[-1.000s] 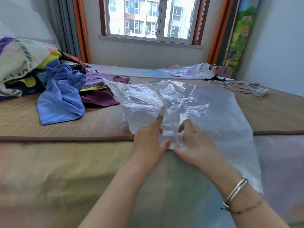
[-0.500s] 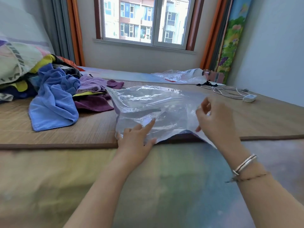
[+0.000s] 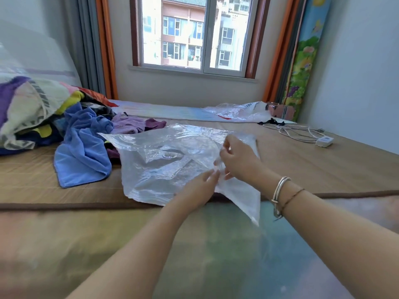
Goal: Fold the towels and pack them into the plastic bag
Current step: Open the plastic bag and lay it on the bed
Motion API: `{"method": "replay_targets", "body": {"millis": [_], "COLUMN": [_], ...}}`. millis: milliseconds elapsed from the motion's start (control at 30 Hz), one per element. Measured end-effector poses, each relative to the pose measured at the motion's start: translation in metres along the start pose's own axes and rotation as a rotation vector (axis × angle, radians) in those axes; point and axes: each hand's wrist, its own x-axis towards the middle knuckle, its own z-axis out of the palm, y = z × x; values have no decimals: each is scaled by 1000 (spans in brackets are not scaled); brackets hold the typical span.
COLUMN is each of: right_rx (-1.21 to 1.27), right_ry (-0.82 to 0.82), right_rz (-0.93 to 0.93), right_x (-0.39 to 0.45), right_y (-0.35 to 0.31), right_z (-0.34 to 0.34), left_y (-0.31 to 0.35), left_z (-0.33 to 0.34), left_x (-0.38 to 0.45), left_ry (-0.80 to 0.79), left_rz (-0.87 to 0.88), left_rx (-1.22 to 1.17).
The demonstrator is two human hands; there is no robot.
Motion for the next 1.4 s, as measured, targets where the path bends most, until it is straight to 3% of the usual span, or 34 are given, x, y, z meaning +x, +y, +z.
{"method": "replay_targets", "body": {"millis": [100, 200, 400, 533, 633, 700, 733, 833, 867, 933, 1033, 1100, 1400], "right_rx": [-51, 12, 117, 16, -101, -181, -250, -527, -606, -689, -790, -872, -899], "right_ry": [150, 269, 503, 427, 390, 351, 316, 235, 211, 139, 93, 81, -9], "right_rz": [-63, -95, -124, -192, -246, -273, -283, -321, -343, -385, -429, -453, -603], "right_x": [2, 9, 28, 31, 33, 35, 35, 26, 19, 6, -8, -8, 19], "right_y": [3, 3, -15, -20, -24, -25, -25, -23, -24, -27, -29, -27, -48], "right_z": [-7, -20, -43, -36, -30, -32, -35, -38, -35, -21, 13, 37, 116], "left_y": [-12, -22, -35, -38, -31, -25, -22, -20, -23, -36, -66, -87, -105], "left_z": [4, 0, -25, -24, -18, -21, -25, -50, -60, -80, -100, -108, -135], "left_x": [2, -4, -5, -8, -11, -13, -15, -29, -32, -34, -32, -29, -25], "left_ry": [-192, -264, -239, -196, -139, -17, 91, 636, 794, 953, 939, 872, 675], "left_rz": [-104, -109, -169, -180, -148, -55, 23, 289, 284, 51, -406, -516, -367], "left_rx": [348, 472, 663, 662, 532, 349, 251, 188, 186, 45, -238, -311, -279]}}
